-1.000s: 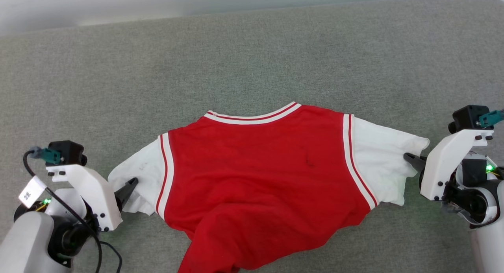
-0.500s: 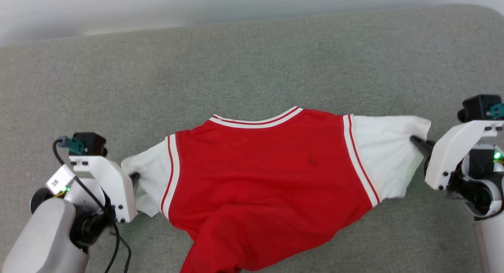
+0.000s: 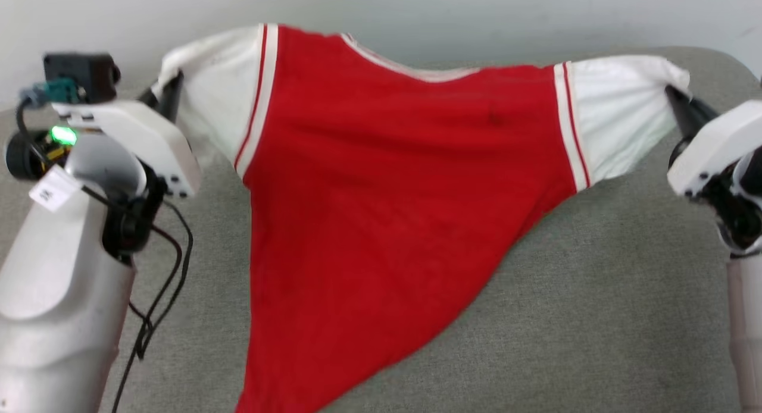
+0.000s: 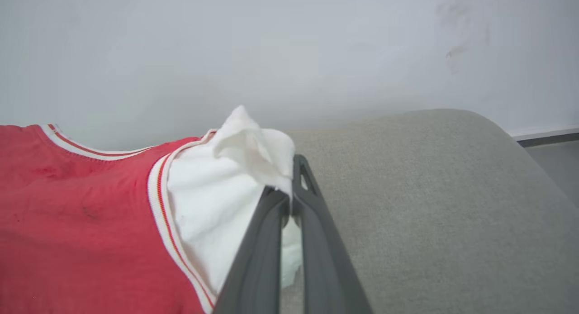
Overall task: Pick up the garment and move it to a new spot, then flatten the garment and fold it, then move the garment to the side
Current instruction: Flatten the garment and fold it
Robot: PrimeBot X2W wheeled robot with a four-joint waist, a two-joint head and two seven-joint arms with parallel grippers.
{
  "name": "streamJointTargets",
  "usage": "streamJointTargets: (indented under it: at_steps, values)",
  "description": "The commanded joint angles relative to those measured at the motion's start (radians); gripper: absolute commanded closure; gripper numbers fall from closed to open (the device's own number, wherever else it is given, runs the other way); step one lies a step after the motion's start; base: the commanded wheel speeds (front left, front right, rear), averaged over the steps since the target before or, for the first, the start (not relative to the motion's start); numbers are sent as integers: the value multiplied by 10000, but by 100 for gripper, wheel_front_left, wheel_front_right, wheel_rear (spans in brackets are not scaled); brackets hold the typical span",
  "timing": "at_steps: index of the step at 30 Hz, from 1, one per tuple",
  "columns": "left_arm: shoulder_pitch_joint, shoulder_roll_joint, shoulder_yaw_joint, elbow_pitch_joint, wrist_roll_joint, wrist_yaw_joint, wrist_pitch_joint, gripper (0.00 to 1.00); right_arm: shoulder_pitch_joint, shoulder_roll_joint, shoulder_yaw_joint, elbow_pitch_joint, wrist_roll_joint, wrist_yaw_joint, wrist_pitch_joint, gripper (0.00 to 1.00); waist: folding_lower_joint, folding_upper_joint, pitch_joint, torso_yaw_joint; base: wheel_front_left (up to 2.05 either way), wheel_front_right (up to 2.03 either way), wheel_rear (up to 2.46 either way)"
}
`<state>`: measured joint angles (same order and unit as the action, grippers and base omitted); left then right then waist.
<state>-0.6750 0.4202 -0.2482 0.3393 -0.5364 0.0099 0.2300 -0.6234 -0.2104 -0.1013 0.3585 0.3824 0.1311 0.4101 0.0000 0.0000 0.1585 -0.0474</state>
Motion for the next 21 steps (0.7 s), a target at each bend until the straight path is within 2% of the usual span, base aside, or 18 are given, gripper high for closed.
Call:
streamJointTargets:
  at_steps: [1, 9, 15, 21]
  values:
    - [-460, -45, 55, 85, 118, 65, -261, 100, -433, 94, -82, 120, -78, -7, -244, 100, 0, 0, 50, -13, 0, 0, 0]
    - [-3157, -269, 199, 986, 576, 131, -1479, 100, -3048, 102, -240, 724, -416, -5, -1414, 100, 0, 0, 878, -33, 0, 0, 0]
    - [-5474, -80, 258, 1720, 938, -106, -2335, 100, -5220, -28, -250, 1248, -690, -5, -2024, 100, 0, 0, 1722, -117, 0, 0, 0]
    - [-7609, 93, 151, 2458, 1240, -380, -2715, 100, -7259, -125, -182, 1730, -837, -5, -2535, 100, 0, 0, 2672, -215, 0, 0, 0]
